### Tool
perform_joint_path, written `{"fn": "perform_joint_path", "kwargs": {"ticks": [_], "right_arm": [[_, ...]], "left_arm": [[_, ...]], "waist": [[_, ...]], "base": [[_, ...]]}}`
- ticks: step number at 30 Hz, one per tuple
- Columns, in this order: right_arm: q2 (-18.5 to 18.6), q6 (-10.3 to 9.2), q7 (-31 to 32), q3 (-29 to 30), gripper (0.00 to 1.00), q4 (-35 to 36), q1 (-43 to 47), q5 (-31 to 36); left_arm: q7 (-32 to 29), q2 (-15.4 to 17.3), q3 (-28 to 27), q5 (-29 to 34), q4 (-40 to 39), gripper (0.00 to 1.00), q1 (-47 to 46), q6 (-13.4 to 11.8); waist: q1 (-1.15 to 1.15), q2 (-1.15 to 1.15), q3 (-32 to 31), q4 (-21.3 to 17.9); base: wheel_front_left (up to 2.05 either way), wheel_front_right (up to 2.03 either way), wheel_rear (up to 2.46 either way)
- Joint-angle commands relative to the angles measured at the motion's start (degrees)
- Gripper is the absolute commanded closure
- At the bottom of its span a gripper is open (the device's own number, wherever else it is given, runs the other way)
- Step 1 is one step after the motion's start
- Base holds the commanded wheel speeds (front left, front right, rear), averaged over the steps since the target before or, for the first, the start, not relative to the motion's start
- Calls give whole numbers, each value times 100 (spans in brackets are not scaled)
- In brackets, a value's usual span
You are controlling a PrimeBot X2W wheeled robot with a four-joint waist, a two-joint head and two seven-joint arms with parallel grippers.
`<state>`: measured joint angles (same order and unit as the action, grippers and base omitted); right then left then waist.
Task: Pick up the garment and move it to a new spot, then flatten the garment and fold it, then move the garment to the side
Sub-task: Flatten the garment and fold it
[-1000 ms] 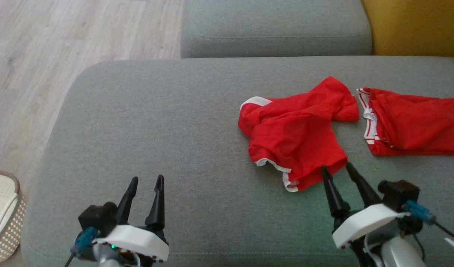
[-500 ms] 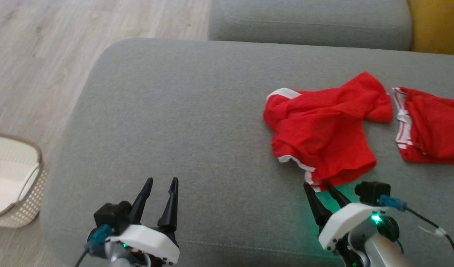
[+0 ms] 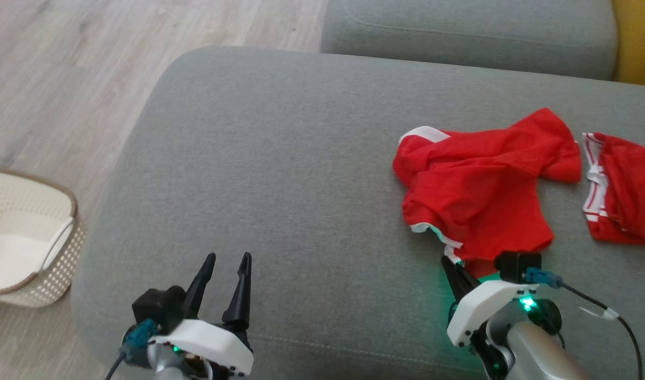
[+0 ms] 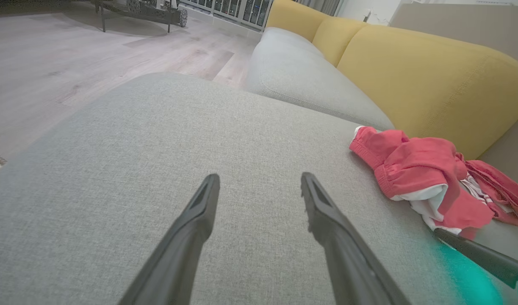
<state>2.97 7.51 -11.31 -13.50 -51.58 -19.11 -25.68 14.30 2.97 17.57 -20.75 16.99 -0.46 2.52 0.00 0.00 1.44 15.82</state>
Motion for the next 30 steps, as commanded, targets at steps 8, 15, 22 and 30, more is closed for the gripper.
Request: {"fn": "perform_joint_path", "kwargs": {"ticks": [8, 15, 22, 30], "right_arm": [[-9, -2, -199, 275, 100, 366, -113, 447], [-9, -2, 377, 1250, 100, 1563, 301, 1253], [-9, -2, 1016, 2119, 100, 3143, 787, 1851], [-9, -2, 1363, 2917, 0, 3720, 983, 2183]], "left_arm": [[70, -9, -290, 35, -170, 0, -117, -37], [70, -9, -202, 60, -168, 0, -212, -58], [70, -9, 79, 111, -18, 0, -477, -45], [70, -9, 221, 81, 97, 0, -704, -68]], "waist": [[0, 0, -178, -621], [0, 0, -150, -1211], [0, 0, 51, -1553], [0, 0, 145, -1724]], "base": [[0, 0, 0], [0, 0, 0], [0, 0, 0], [0, 0, 0]]}}
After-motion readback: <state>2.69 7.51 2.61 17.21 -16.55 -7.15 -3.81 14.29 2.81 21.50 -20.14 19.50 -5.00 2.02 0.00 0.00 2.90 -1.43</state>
